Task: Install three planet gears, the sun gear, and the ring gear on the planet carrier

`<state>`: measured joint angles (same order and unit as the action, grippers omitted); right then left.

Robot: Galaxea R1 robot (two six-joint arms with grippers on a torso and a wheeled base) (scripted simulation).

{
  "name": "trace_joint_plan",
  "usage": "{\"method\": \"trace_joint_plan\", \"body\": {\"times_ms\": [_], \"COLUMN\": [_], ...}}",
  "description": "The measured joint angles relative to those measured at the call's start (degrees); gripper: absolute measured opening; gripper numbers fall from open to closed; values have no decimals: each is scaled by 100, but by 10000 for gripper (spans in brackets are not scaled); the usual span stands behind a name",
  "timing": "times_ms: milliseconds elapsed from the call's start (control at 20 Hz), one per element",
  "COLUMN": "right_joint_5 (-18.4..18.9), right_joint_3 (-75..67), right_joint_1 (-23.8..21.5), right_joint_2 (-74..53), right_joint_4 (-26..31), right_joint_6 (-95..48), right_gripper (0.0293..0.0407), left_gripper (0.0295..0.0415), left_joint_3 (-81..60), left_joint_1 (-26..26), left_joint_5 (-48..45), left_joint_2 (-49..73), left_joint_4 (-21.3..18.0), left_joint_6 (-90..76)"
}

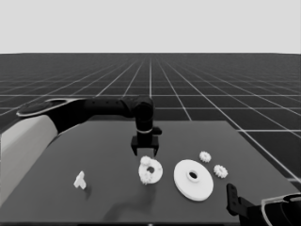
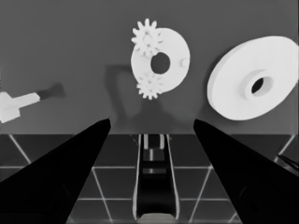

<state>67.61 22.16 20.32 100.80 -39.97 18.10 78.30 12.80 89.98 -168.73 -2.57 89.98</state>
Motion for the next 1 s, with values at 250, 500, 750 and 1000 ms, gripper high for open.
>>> {"method": "trace_joint_plan", "body": {"times_ms": [250,500,750,1000], "right_joint_5": [0,0,1988,2355], "right_joint_3": [0,0,6211,8157], "right_joint_1": [0,0,-3309,-3270], "right_joint_2": [0,0,2996,3922], "right_joint_4": [0,0,4112,4068], "right_joint_6": [0,0,2039,1762], "right_gripper": [385,385,387,385], "left_gripper": [394,385,385,385], "left_joint_3": [-4739,-5389,-5433,-5436], "left_joint_1": [585,673,680,681], "left_joint_5": [-4499,-5078,-5119,-5122], "left_joint_2": [5796,6752,6814,6818], "left_joint_4": [1787,2017,2033,2034], "left_joint_6": [-9150,-10877,-10999,-11007]}}
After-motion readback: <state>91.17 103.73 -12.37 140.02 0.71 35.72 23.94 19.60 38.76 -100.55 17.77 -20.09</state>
